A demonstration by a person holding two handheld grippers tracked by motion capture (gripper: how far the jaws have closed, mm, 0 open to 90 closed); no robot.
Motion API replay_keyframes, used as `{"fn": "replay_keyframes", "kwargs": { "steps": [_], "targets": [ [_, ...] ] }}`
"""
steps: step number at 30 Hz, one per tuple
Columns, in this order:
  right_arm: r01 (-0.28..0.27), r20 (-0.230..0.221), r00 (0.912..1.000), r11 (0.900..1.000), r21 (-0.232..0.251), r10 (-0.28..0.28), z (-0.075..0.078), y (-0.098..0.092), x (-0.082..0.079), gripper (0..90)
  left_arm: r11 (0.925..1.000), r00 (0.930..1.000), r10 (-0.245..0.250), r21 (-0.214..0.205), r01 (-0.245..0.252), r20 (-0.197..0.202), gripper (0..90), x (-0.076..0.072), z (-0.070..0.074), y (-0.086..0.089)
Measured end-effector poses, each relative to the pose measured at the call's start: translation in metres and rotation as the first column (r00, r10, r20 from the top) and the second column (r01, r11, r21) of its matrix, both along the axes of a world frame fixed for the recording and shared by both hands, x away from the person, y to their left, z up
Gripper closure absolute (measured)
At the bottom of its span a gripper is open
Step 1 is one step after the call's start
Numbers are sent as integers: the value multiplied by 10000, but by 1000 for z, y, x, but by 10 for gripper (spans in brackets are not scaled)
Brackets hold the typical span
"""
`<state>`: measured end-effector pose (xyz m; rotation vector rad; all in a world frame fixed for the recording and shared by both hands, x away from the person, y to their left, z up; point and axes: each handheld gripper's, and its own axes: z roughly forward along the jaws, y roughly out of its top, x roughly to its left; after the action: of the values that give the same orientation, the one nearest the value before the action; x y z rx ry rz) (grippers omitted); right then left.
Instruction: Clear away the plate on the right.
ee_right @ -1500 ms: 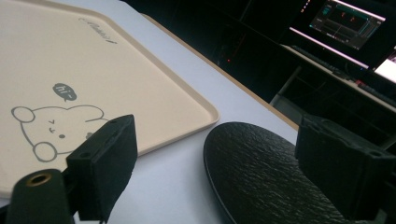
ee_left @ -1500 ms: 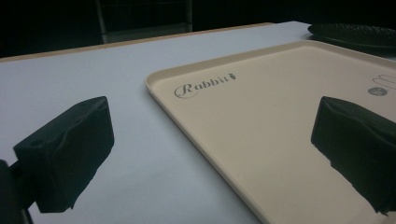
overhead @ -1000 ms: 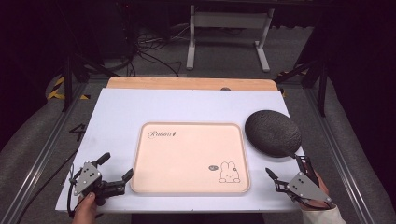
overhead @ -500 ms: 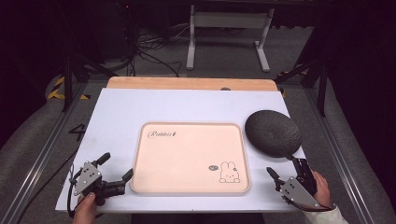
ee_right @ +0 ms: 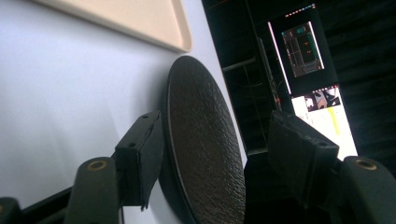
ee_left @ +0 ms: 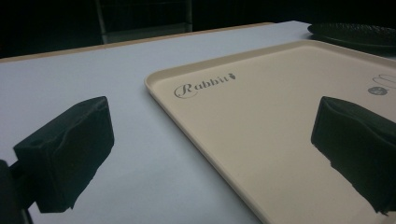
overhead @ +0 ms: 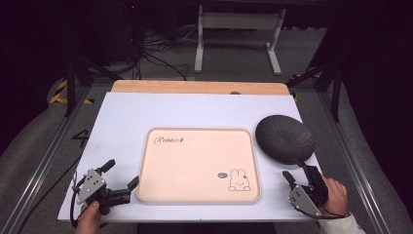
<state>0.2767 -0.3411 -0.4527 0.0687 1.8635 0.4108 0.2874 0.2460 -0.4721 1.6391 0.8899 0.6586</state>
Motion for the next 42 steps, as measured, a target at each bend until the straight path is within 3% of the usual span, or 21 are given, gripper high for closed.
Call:
{"fn": "replay_keyframes", "kwargs": {
  "steps": [6, 9, 15, 27, 34, 35, 41, 42],
  "targets": [
    [103, 210, 9997, 9950, -993, -83, -8, 1, 4, 401, 10000, 10000, 5, -12, -5, -12, 2, 0, 0, 0],
    [131, 313, 9995, 9928, -1194, -94, -10, 1, 7, 414, 10000, 10000, 9, -11, -9, -9, 2, 0, 0, 0],
    [809, 317, 9966, 9741, -2113, -759, -20, -2, 18, 455, 10000, 10000, 9, -39, -9, 9, 3, 0, 0, 0],
    [1282, 365, 9918, 9486, -2893, -1229, -31, -9, 31, 581, 10000, 10000, 22, -69, -22, 7, 3, 0, 0, 1],
    [1045, 449, 9944, 9422, -3184, -951, -36, -9, 42, 651, 10000, 10000, 63, -60, -63, 9, 3, 0, 0, 1],
    [985, 402, 9951, 9378, -3328, -903, -36, -8, 43, 665, 10000, 10000, 66, -55, -66, 17, 3, 0, 0, 0],
    [847, 359, 9964, 9387, -3341, -771, -38, -8, 50, 689, 10000, 10000, 69, -49, -69, 37, 2, 0, 0, 0],
    [774, 325, 9970, 9346, -3471, -705, -38, -7, 52, 701, 10000, 10000, 71, -52, -71, 37, 3, 0, 0, 0]
  ]
}}
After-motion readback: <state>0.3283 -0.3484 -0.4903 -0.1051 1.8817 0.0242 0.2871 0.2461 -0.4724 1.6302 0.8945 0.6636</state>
